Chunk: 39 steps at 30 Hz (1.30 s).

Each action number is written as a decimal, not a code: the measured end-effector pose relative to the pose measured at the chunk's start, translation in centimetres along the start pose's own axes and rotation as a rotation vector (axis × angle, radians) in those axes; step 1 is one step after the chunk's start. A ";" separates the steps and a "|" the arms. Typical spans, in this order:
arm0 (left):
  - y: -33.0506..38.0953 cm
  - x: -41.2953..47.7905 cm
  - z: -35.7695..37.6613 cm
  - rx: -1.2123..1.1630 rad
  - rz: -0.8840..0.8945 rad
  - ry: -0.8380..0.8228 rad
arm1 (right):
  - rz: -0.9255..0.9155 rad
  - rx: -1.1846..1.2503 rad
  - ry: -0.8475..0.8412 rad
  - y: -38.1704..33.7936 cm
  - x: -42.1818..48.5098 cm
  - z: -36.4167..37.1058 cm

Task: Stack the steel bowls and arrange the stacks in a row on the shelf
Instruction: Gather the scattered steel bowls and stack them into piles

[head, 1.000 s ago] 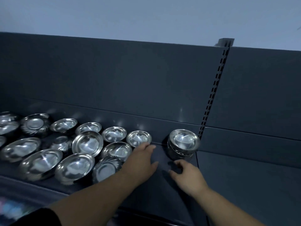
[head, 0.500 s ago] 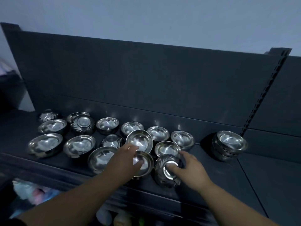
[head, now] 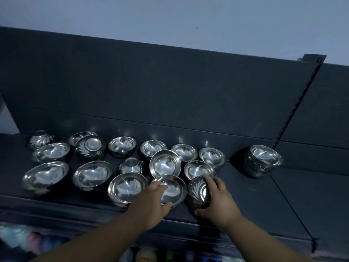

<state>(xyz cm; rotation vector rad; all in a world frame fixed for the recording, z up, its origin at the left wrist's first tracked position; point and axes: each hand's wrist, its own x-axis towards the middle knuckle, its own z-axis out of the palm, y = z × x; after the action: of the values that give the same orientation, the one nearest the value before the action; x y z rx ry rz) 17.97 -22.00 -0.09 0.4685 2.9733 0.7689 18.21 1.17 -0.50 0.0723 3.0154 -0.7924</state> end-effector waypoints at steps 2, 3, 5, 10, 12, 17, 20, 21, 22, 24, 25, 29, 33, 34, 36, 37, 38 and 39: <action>-0.2 0.1 0.2 0.001 0.004 -0.011 | 0.008 0.010 0.005 0.3 -0.1 0.4; -0.2 0.0 0.1 -0.005 0.007 -0.013 | 0.004 0.006 0.021 0.4 -0.2 0.4; 0.4 0.5 0.0 -0.033 0.019 0.006 | 0.004 0.000 0.053 0.5 -0.1 -0.6; 1.0 1.2 -0.9 -0.159 0.063 0.140 | 0.028 0.189 0.123 -1.3 0.3 -3.8; 1.6 1.5 -1.7 -0.287 0.117 0.178 | 0.075 0.386 0.076 -2.6 0.8 -5.2; 2.3 2.8 -5.4 -0.375 0.212 0.164 | 0.129 0.669 -0.328 -5.2 1.6 -7.8; 2.2 3.0 -6.8 -0.348 0.286 0.131 | 0.072 0.681 -0.518 -6.1 2.0 -8.4; 2.2 2.9 -7.0 -0.349 0.296 0.141 | 0.056 0.681 -0.554 -6.4 2.1 -8.2; 2.0 2.8 -7.2 -0.337 0.288 0.169 | 0.047 0.702 -0.586 -6.8 2.2 -8.1; 1.7 2.8 -7.7 -0.293 0.219 0.253 | 0.071 0.784 -0.607 -7.2 2.3 -7.4; 1.4 2.8 -7.9 -0.271 0.166 0.294 | 0.103 0.822 -0.580 -7.3 2.4 -7.0; 0.3 2.6 -8.7 -0.185 -0.070 0.354 | 0.255 0.581 -0.215 -6.4 3.0 -3.6; -1.2 2.2 -8.0 -0.251 -0.246 0.310 | 0.237 0.122 -0.229 -5.4 2.1 -0.9; -1.5 2.1 -7.8 -0.313 -0.282 0.307 | 0.263 0.195 -0.280 -5.3 1.8 -0.4; -1.6 2.0 -7.5 -0.417 -0.330 0.303 | 0.342 0.420 -0.348 -5.4 1.4 0.4; -1.6 2.0 -7.3 -0.459 -0.345 0.302 | 0.355 0.478 -0.326 -5.3 1.3 0.5; -1.4 2.1 -7.1 -0.508 -0.355 0.302 | 0.352 0.492 -0.285 -5.2 1.3 0.4; -1.2 2.1 -7.0 -0.562 -0.367 0.303 | 0.343 0.491 -0.240 -4.9 1.4 0.1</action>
<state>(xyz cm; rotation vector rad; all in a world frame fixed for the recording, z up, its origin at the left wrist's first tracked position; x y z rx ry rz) 14.89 -25.62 5.53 -0.2329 2.7548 1.6535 16.60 -3.13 1.79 0.4499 2.4266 -1.3560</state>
